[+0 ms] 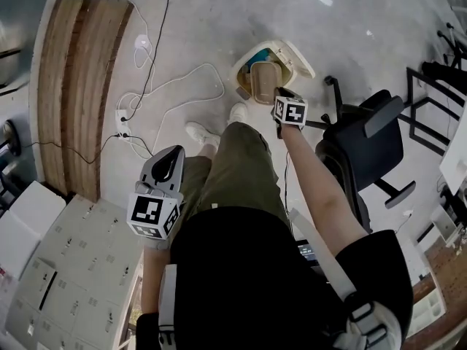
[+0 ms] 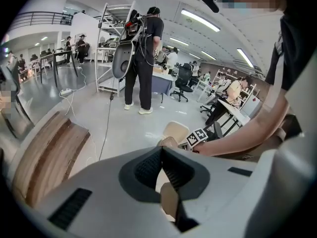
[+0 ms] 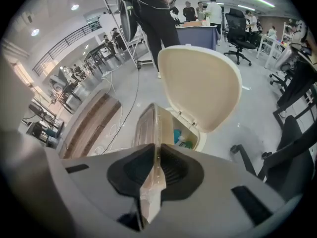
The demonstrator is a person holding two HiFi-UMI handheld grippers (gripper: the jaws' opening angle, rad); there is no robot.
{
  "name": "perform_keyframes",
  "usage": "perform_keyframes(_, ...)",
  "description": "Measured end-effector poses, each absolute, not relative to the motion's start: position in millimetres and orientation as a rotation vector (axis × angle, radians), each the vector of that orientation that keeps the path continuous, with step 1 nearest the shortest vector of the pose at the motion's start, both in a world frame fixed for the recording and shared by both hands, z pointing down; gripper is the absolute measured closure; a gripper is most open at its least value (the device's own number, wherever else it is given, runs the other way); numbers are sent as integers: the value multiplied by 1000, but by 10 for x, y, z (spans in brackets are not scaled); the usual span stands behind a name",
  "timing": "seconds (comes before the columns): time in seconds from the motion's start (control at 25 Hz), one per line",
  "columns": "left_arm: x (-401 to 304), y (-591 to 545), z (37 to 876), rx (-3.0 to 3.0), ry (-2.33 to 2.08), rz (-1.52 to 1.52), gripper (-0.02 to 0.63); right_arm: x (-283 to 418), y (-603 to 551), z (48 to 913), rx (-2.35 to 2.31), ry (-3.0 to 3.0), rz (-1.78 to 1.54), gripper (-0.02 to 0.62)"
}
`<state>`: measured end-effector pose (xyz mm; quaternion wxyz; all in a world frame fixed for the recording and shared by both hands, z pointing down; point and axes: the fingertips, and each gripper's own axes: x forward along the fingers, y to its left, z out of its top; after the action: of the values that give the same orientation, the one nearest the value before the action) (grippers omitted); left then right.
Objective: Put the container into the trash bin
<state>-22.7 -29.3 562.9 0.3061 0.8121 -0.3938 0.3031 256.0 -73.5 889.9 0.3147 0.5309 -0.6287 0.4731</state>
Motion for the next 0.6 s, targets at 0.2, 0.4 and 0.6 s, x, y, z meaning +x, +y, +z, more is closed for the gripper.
perform_keyframes(0.2, -254, -179, 5769, 2103, -1036, 804, 598, 2583, -817, 9123, 1412, -1596, 1291, 545)
perform_keyframes(0.4, -316, -142, 5865, 2069, -1051, 806, 598, 2569, -911, 9364, 1407, -1544, 1335, 545)
perform_keyframes(0.6, -352, -100, 5931, 2041, -1060, 807, 598, 2563, -948, 9545, 1396, -1509, 1357, 545)
